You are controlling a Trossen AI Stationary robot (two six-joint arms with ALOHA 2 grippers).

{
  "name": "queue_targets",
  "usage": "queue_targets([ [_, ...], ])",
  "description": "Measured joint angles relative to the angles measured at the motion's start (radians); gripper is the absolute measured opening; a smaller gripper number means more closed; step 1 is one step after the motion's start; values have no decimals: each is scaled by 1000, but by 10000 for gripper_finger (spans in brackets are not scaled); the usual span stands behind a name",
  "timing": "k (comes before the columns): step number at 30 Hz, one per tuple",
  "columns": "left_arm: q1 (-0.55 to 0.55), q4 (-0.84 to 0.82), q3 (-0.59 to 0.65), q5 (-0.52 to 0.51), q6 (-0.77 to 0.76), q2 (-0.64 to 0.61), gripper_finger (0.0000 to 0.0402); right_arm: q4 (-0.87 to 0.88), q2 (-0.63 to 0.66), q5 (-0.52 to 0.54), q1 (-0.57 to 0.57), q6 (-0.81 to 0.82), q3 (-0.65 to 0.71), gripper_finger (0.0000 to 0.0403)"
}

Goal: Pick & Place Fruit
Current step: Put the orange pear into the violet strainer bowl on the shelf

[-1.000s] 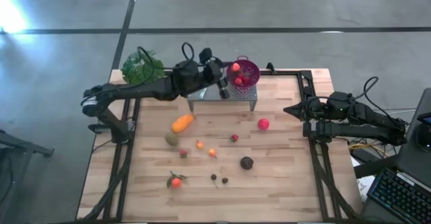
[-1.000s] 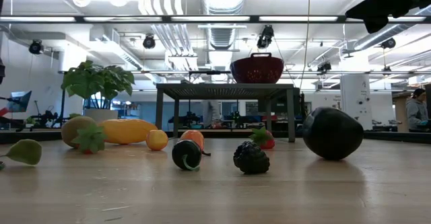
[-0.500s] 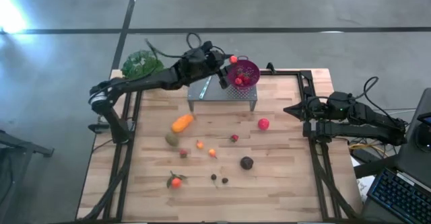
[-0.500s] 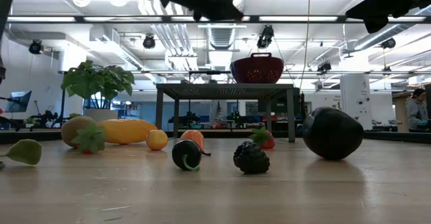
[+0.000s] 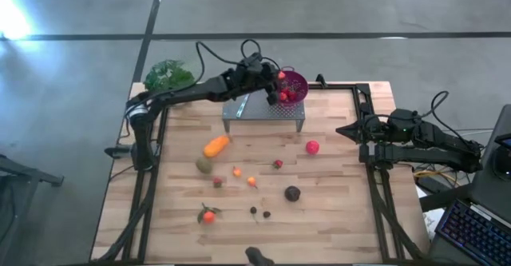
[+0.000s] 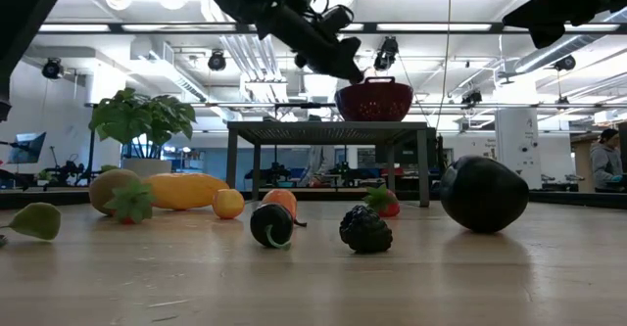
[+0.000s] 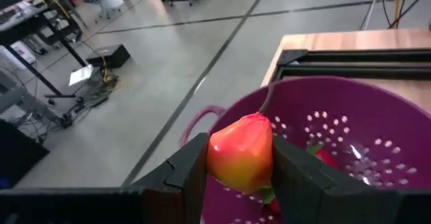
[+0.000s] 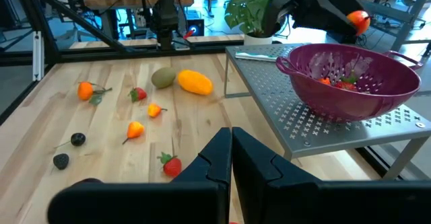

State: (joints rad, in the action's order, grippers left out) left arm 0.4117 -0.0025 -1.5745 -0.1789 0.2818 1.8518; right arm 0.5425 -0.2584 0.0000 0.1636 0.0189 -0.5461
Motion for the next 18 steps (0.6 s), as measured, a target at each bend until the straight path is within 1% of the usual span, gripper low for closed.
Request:
queue_targets([
  [18,3,-91,11,3,3,7,147,0,0,0,0,0,0,8],
])
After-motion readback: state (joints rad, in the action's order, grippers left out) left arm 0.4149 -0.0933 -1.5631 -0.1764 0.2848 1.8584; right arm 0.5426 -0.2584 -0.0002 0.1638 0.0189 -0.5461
